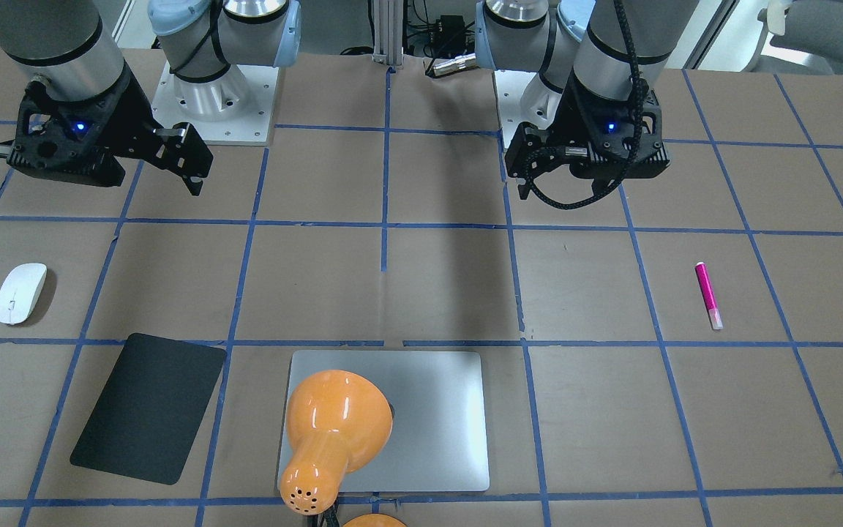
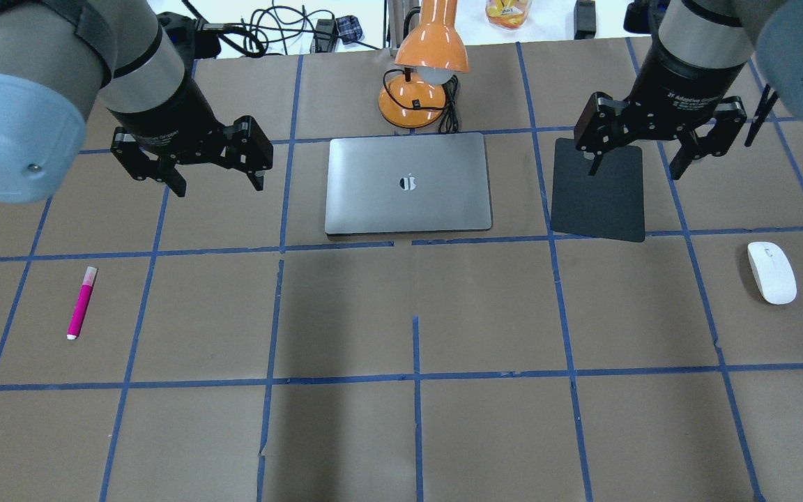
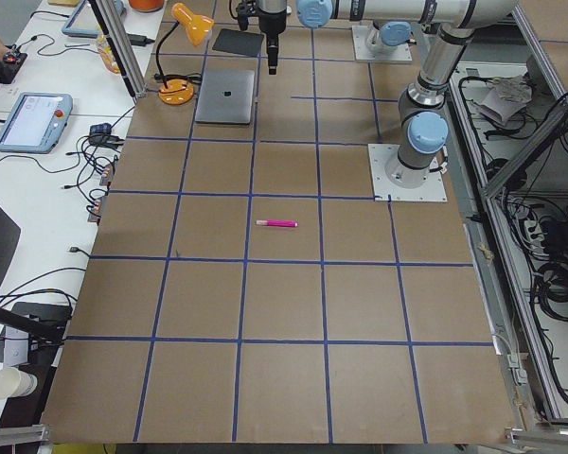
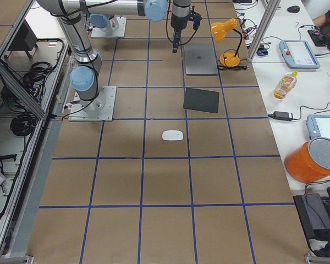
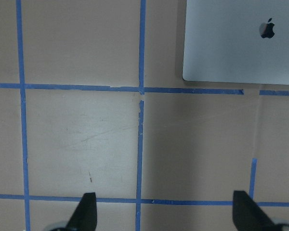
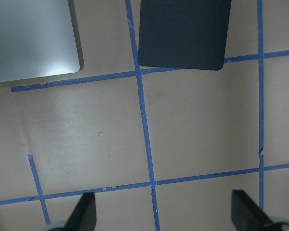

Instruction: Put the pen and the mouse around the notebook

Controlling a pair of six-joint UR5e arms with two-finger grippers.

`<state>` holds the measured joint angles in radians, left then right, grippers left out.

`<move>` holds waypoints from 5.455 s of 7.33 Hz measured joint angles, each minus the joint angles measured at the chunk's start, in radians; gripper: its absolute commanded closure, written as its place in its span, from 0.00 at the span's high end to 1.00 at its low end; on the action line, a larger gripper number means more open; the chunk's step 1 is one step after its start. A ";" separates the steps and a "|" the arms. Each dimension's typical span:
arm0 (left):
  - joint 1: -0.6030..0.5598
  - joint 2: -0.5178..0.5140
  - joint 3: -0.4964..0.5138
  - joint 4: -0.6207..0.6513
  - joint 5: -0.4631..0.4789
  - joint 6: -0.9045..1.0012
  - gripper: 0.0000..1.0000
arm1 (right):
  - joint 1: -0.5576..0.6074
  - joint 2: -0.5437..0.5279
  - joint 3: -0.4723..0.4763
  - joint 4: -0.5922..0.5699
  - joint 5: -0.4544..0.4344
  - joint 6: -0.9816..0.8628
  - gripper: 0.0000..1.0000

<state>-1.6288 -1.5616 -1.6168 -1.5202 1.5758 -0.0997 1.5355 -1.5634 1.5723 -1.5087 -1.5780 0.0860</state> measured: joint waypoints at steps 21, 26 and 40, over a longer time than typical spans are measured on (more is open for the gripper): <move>0.714 -0.371 -0.416 0.722 0.007 0.804 0.00 | -0.606 0.379 0.338 -0.730 -0.070 -0.732 1.00; 0.706 -0.348 -0.419 0.671 0.011 0.764 0.00 | -0.608 0.408 0.342 -0.731 -0.082 -0.764 0.85; 0.001 -0.151 -0.405 0.419 -0.091 -0.866 0.00 | -0.568 0.376 0.279 -0.700 -0.075 -0.636 0.58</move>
<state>-1.6282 -1.7125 -2.0220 -1.1010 1.4845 -0.9655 0.9679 -1.1870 1.8516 -2.2083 -1.6535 -0.5504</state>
